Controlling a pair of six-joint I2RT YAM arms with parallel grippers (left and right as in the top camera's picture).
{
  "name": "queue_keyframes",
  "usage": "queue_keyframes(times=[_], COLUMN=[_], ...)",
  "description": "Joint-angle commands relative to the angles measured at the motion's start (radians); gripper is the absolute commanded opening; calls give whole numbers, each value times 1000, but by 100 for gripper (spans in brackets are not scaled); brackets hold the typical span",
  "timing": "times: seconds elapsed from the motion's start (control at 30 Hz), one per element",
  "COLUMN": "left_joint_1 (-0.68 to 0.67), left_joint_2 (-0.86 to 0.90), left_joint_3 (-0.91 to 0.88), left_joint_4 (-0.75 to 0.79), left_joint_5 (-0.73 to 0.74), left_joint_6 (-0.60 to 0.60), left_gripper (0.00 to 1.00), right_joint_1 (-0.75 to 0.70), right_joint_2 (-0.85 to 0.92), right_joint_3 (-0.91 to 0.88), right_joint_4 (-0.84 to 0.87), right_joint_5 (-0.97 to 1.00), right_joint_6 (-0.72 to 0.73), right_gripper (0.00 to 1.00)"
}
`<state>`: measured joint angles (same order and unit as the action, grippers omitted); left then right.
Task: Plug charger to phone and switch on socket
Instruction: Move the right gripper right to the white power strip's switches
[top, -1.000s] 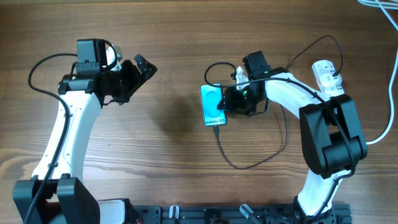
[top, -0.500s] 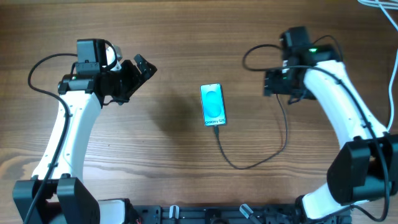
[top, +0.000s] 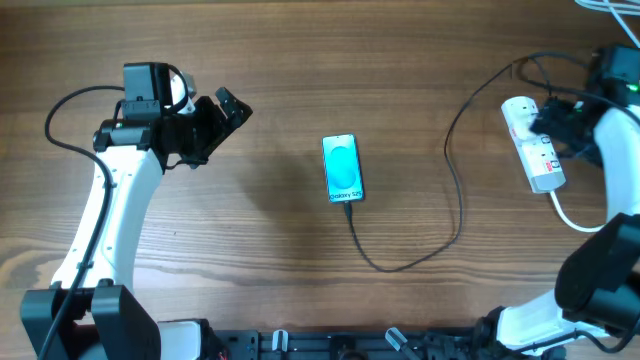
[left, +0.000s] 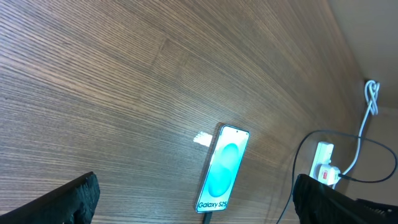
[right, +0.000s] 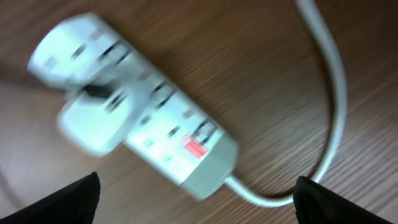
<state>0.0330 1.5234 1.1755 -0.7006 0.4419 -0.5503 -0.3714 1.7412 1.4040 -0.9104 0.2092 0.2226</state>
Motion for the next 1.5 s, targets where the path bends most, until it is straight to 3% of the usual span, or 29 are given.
queue_keyframes(times=[0.0, 0.27, 0.87, 1.47], left_joint_1=[4, 4, 4, 4], left_joint_2=[-3, -3, -3, -3], left_joint_3=[0, 0, 0, 0], left_joint_4=[0, 0, 0, 0], left_joint_5=[-6, -6, -6, -6], left_joint_6=[23, 23, 23, 23], left_gripper=[100, 100, 100, 100], right_joint_1=[-69, -100, -109, -109], right_joint_2=[28, 56, 276, 292], right_joint_3=[-5, -5, -5, -5], right_joint_4=[51, 165, 169, 191], right_joint_5=[-12, -24, -133, -195], right_joint_6=[-8, -119, -58, -32], right_gripper=[100, 100, 100, 100])
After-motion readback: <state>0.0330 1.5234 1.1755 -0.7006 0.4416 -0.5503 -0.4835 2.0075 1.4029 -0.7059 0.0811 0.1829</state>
